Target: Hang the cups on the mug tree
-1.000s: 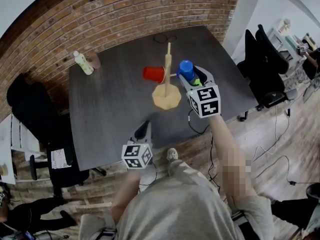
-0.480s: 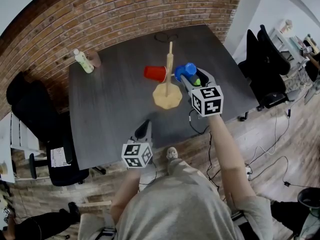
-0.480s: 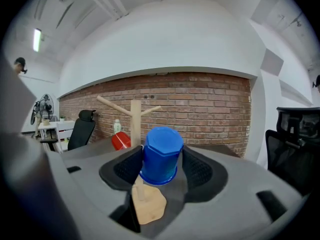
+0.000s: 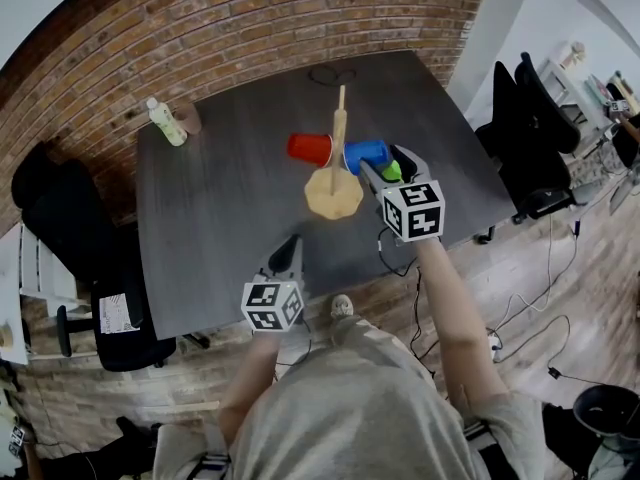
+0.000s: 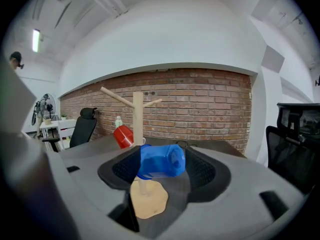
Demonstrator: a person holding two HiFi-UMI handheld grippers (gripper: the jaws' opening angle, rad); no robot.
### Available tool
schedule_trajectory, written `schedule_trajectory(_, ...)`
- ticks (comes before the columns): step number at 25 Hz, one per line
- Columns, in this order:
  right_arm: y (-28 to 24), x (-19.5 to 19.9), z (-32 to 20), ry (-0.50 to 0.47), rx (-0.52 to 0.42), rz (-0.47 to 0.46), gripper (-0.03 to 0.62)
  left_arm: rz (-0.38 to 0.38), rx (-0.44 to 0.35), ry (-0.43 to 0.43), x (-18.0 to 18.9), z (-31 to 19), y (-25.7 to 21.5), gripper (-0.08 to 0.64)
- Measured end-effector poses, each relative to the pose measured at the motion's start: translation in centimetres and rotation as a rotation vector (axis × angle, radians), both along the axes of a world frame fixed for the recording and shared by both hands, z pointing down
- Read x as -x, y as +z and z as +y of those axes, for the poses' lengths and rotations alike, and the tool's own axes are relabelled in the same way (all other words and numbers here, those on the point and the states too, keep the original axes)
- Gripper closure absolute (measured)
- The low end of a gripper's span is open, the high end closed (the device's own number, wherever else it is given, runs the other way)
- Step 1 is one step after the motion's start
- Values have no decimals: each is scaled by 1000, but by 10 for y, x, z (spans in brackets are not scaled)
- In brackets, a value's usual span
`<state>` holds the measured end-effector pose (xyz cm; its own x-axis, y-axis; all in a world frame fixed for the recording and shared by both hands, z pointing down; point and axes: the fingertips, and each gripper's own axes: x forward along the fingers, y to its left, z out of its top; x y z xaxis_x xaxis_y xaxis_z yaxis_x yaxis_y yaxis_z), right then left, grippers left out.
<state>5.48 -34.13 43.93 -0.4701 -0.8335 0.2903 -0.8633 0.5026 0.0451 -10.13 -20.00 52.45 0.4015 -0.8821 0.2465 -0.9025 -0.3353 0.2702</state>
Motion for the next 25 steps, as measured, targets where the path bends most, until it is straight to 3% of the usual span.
schedule_trajectory(13, 15, -7, 6, -6, -3, 42, 328, -11, -5, -10, 0, -11, -6, 545)
schedule_trajectory(25, 59, -33, 2, 31, 35, 111, 328, -9, 15, -57, 6, -33, 1, 545)
